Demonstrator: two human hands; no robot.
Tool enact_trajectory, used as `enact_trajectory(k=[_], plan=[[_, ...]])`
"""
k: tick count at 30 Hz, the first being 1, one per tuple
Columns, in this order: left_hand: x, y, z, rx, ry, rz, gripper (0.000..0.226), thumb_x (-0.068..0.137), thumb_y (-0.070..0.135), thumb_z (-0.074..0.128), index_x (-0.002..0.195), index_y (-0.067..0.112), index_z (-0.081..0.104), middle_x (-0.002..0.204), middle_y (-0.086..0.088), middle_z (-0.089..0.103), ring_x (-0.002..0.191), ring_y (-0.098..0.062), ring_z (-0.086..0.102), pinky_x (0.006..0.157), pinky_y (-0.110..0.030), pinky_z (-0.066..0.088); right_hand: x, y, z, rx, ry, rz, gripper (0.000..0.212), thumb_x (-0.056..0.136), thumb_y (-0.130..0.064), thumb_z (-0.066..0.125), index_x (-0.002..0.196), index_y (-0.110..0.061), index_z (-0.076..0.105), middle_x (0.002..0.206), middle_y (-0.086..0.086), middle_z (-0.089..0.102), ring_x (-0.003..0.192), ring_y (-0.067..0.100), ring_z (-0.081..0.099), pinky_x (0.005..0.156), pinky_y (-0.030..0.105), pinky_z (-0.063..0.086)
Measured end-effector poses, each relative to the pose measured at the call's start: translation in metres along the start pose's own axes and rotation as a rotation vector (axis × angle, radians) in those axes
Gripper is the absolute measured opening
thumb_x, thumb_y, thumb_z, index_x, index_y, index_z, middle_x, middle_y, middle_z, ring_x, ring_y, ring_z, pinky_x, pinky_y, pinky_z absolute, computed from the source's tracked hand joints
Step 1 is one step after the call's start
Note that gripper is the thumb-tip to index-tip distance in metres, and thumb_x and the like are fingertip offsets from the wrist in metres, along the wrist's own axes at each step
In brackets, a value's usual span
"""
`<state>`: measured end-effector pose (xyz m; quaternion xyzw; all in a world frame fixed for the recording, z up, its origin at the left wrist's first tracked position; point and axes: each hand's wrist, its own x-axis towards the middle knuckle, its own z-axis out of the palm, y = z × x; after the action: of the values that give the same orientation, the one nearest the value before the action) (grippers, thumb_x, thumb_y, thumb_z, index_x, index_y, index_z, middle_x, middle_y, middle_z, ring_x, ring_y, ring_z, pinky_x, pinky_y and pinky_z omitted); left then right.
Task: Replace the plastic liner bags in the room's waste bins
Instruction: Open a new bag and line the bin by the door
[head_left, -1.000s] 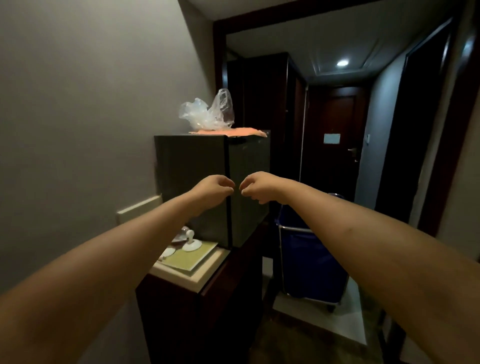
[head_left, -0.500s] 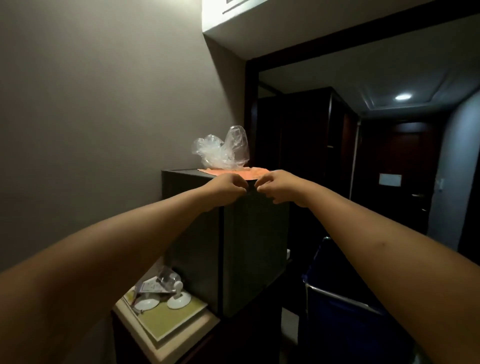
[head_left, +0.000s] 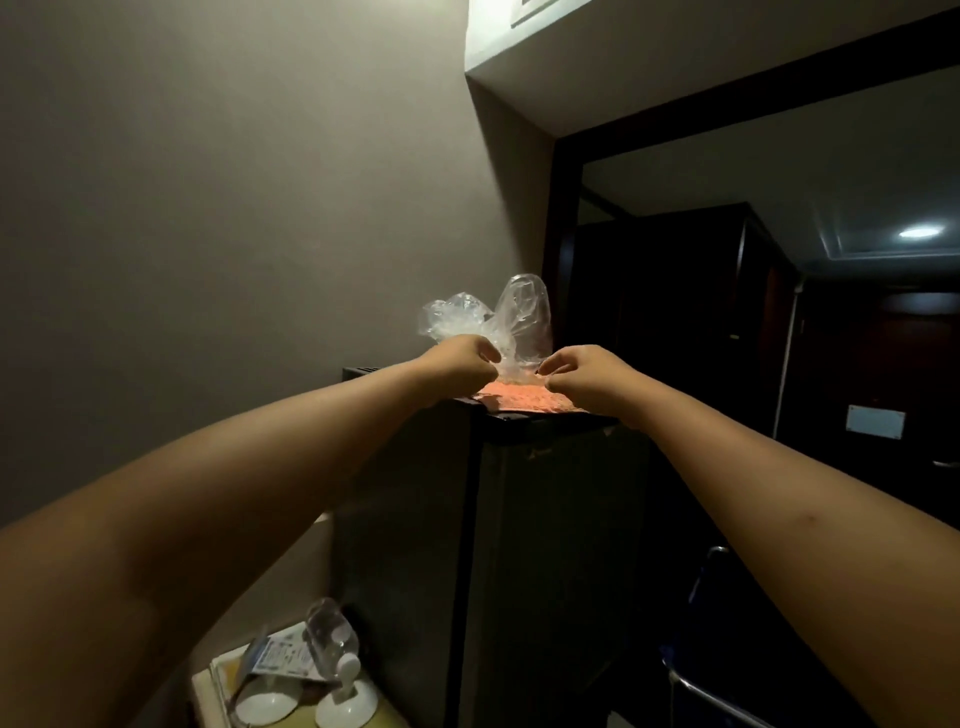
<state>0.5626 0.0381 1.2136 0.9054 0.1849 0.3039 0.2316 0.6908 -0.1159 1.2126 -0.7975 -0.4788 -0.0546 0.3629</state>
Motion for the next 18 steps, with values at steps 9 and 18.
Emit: enact_trajectory(k=[9,18], plan=[[0.105,-0.081,-0.001,0.145,-0.046,-0.053,0.059,0.086,0.014,0.066,0.139,0.034,0.052,0.122,-0.003,0.051,0.093,-0.023,0.066,0.084,-0.035,0.056,0.115,0.006,0.039,-0.116,0.006,-0.049,0.062,0.083,-0.014,0.069,0.139,-0.034,0.052,0.118,0.002,0.061,0.094,0.018,0.066,0.081,0.030,0.057],[0.153,-0.094,0.023,0.377,0.121,0.136,0.013,0.088,0.031,0.063,0.098,0.034,0.071,0.116,-0.004,0.059,0.094,-0.022,0.061,0.077,-0.027,0.045,0.161,0.011,0.041,-0.163,0.004,-0.142,0.037,0.094,-0.039,0.062,0.131,-0.031,0.060,0.095,-0.001,0.074,0.078,0.014,0.071,0.069,0.028,0.056]])
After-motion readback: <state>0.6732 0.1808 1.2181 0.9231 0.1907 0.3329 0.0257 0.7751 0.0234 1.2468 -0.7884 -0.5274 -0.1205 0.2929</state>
